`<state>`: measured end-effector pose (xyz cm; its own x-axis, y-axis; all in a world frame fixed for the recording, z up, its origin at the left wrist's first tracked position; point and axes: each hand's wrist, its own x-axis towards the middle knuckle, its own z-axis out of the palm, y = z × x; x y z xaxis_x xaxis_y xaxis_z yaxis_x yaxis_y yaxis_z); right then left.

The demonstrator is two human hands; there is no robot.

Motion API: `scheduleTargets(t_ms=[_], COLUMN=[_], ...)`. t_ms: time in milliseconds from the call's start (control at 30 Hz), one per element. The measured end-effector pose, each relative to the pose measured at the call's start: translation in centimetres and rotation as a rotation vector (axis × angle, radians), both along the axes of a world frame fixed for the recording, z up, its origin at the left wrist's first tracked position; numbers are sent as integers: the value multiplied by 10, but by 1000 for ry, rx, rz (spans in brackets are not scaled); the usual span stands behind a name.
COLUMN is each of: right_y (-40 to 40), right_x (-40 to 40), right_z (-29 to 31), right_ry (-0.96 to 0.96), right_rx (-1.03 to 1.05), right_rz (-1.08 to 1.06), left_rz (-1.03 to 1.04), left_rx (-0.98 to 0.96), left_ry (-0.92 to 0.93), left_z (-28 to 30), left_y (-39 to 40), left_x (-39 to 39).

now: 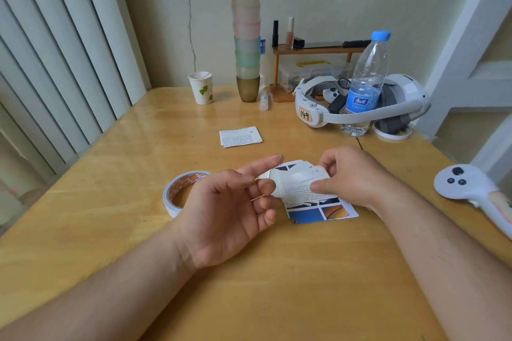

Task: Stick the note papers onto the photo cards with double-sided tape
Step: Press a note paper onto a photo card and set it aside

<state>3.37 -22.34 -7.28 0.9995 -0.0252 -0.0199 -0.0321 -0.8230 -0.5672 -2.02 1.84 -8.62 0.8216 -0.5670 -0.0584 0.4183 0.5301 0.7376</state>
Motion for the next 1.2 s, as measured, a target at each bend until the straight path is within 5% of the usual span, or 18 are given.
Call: scheduleTargets(t_ms=[600, 900, 1200], right_y=[22, 48, 48], right_x=[-23, -37, -40], right_z=[24, 33, 37], right_ry=[10, 237, 259], right_rx=[603, 964, 985], right_rz=[54, 63, 71], left_rz=[73, 299, 423], left_rx=[136, 1174, 1621], left_ry=[-80, -1140, -1480], left_z=[15, 17, 15], left_y=[10, 27, 35], left_x=[-1, -10, 2])
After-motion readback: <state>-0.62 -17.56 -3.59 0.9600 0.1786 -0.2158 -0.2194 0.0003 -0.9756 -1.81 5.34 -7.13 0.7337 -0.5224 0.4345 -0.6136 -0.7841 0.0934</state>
